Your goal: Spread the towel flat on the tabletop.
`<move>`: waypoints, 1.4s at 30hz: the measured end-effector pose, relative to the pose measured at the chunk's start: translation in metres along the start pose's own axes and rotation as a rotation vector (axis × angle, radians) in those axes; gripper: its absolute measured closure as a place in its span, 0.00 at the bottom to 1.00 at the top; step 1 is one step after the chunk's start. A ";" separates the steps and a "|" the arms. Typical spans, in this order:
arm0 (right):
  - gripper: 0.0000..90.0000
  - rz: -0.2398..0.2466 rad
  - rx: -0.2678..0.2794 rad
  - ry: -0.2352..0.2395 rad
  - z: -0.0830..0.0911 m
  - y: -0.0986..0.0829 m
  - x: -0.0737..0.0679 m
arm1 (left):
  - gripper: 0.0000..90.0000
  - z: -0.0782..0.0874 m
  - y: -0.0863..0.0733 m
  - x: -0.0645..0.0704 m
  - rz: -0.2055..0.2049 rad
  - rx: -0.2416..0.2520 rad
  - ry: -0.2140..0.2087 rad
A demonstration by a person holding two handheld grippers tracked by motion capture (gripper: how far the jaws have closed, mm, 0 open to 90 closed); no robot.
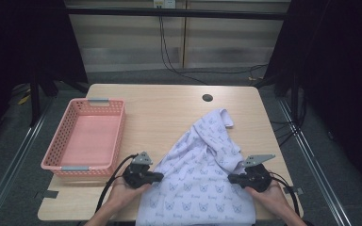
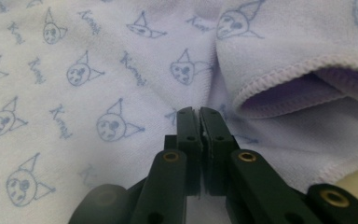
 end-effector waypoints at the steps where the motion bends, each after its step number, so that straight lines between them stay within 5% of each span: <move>1: 0.98 0.005 -0.002 0.017 0.001 -0.002 -0.003 | 0.98 0.004 -0.008 0.006 0.004 -0.012 -0.017; 5: 0.92 0.035 -0.038 0.098 0.008 -0.016 -0.023 | 0.98 0.017 -0.039 0.037 -0.022 -0.061 -0.091; 7: 0.82 0.066 0.005 0.113 0.018 -0.015 -0.030 | 0.96 0.023 -0.048 0.047 -0.023 -0.057 -0.124; 8: 0.78 0.056 0.045 0.137 0.025 -0.013 -0.031 | 0.92 0.029 -0.045 0.048 -0.030 -0.016 -0.123; 10: 0.73 0.023 0.113 0.130 0.037 -0.008 -0.027 | 0.84 0.036 -0.033 0.044 0.003 0.075 -0.159; 13: 0.76 -0.051 0.187 0.062 0.045 0.009 -0.001 | 0.82 0.032 -0.010 0.024 0.031 0.119 -0.100; 15: 0.77 -0.076 0.179 -0.007 0.039 0.022 0.019 | 0.83 0.025 0.006 0.012 0.041 0.132 -0.069; 18: 0.78 -0.132 0.176 -0.049 0.028 0.040 0.044 | 0.82 0.011 0.027 -0.003 0.038 0.123 -0.031; 20: 0.76 -0.141 0.141 -0.045 0.013 0.049 0.059 | 0.83 0.004 0.036 -0.008 0.046 0.134 -0.044; 24: 0.65 -0.134 0.086 -0.043 -0.011 0.050 0.061 | 0.81 -0.007 0.036 -0.010 0.042 0.096 -0.034; 28: 0.60 -0.119 0.058 -0.100 -0.018 0.047 0.059 | 0.82 -0.014 0.027 -0.009 0.034 0.050 -0.028; 29: 0.61 -0.107 0.065 -0.111 -0.018 0.047 0.059 | 0.82 -0.014 0.025 -0.008 0.032 0.051 -0.027; 33: 0.93 -0.056 0.072 -0.077 -0.018 0.048 0.049 | 0.86 -0.013 0.021 -0.004 0.016 0.039 -0.015; 35: 0.95 -0.067 0.091 -0.063 -0.013 0.050 0.047 | 0.88 -0.011 0.018 -0.003 0.018 0.031 -0.025; 38: 0.96 -0.100 0.197 -0.046 0.012 0.060 0.053 | 0.88 -0.008 0.012 -0.001 0.020 0.023 -0.024; 42: 0.97 -0.157 0.326 -0.092 0.053 0.066 0.074 | 0.88 -0.004 0.007 0.001 0.027 0.014 -0.022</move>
Point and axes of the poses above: each handheld gripper's, and its own axes: z roughly backward along the jaws, y roughly out of its top, x roughly to its right, the point moved 8 cm from there along -z, roughly forward along the jaws, and after that the axes turned 12 degrees about -x, right-handed, at the moved point
